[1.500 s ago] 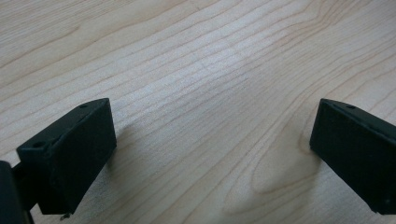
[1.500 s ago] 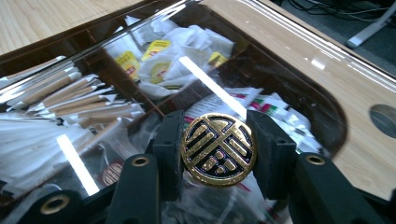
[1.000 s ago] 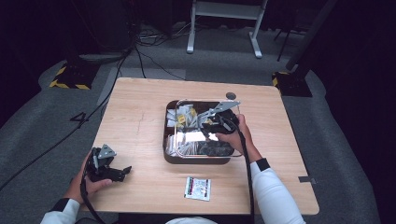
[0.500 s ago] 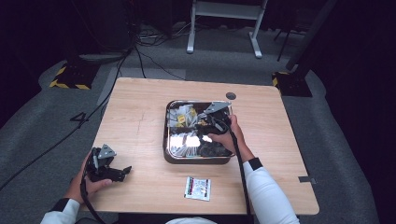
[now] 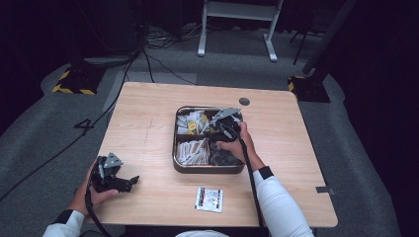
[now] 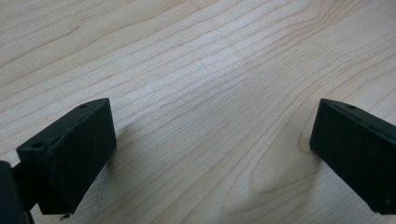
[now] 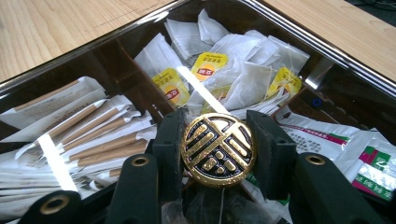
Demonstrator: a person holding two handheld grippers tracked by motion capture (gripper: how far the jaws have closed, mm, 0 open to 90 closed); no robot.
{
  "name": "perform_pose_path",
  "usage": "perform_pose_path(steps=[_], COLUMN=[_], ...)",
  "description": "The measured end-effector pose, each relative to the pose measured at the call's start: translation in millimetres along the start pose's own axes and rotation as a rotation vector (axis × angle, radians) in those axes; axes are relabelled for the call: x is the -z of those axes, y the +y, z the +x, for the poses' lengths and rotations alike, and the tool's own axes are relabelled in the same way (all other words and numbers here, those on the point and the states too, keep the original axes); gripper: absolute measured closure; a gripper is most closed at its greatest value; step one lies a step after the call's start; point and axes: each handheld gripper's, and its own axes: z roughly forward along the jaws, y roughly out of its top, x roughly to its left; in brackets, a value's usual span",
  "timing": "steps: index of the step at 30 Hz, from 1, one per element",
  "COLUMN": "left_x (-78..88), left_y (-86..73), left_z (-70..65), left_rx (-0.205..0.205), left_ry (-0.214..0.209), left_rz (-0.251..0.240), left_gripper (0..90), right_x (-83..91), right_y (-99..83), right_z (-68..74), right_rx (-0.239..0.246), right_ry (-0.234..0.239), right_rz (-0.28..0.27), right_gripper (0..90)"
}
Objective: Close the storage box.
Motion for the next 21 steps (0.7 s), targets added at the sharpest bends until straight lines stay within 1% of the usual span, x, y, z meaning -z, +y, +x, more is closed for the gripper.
perform_pose_path(steps=[7, 11, 13, 15, 21], left_x=[0.0, 0.1, -0.2, 0.1, 0.0], left_y=[0.0, 0.1, -0.1, 0.1, 0.0], left_z=[0.0, 0.2, 0.0, 0.3, 0.0], left_rx=[0.0, -0.003, 0.0, -0.003, 0.0], left_ry=[0.0, 0.001, 0.002, 0.001, 0.0], left_rz=[0.0, 0.0, -0.003, 0.0, 0.0], left_gripper=[0.6, 0.6, 0.7, 0.6, 0.6], right_x=[-3.8, -5.5, -7.6, -7.9, -11.2], right_y=[0.1, 0.5, 0.5, -0.1, 1.1], right_z=[-0.1, -0.6, -0.2, -1.3, 0.8], right_rx=[-0.009, -0.017, -0.01, -0.019, -0.018], right_ry=[-0.002, -0.011, -0.022, -0.014, -0.014], right_rz=[-0.001, -0.01, -0.001, -0.008, -0.019], right_gripper=[59.0, 59.1, 59.1, 59.0, 59.0])
